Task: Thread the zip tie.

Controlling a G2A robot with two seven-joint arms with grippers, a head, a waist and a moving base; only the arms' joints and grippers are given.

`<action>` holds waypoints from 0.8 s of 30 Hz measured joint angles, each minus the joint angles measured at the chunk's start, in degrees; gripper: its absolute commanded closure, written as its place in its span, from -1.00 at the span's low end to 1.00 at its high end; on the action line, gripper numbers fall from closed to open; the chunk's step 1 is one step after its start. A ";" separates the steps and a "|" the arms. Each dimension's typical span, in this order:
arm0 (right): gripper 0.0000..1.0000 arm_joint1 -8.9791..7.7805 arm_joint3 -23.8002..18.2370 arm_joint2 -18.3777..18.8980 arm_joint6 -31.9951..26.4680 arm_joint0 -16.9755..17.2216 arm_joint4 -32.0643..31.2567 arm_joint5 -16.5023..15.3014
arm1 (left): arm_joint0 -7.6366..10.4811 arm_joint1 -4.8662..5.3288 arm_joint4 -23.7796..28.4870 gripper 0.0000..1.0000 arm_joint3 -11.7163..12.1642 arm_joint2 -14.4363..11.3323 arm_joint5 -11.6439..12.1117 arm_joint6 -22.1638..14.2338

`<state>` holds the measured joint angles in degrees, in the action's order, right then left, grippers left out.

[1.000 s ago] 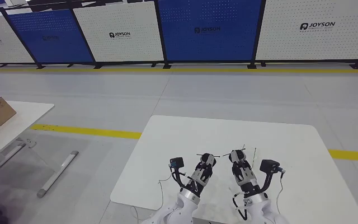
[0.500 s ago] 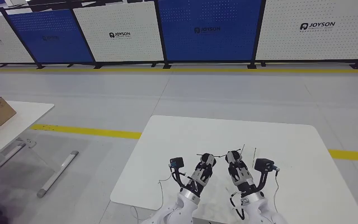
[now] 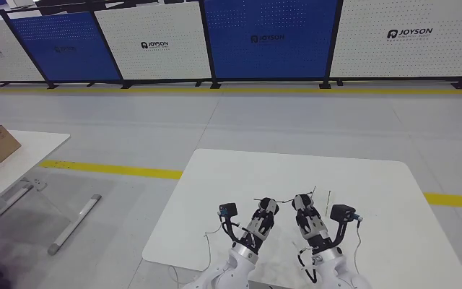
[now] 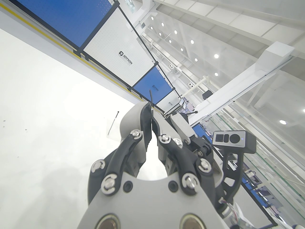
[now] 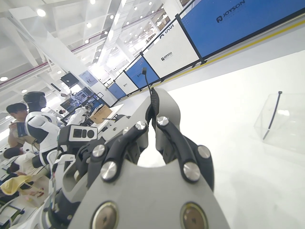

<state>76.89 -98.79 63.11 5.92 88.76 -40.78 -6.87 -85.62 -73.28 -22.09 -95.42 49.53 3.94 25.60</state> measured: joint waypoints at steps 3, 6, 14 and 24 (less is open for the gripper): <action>1.00 0.05 0.13 -0.01 0.05 -0.09 0.21 -0.25 | 0.00 0.00 0.00 1.00 0.00 0.00 0.00 0.00; 1.00 0.08 -0.10 0.18 0.54 -0.02 0.38 -0.64 | 0.00 0.00 0.00 1.00 0.00 0.00 0.00 0.00; 1.00 0.05 -0.28 0.55 0.14 0.25 -0.41 -0.72 | 0.00 0.00 0.00 1.00 0.00 0.00 0.00 0.00; 1.00 0.19 0.16 0.34 -0.83 -0.37 -0.70 -0.58 | 0.00 0.00 0.00 1.00 0.00 0.00 0.00 0.00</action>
<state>77.08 -98.63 63.46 5.08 88.39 -41.48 -7.46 -85.62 -73.28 -22.09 -95.42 49.53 3.94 25.60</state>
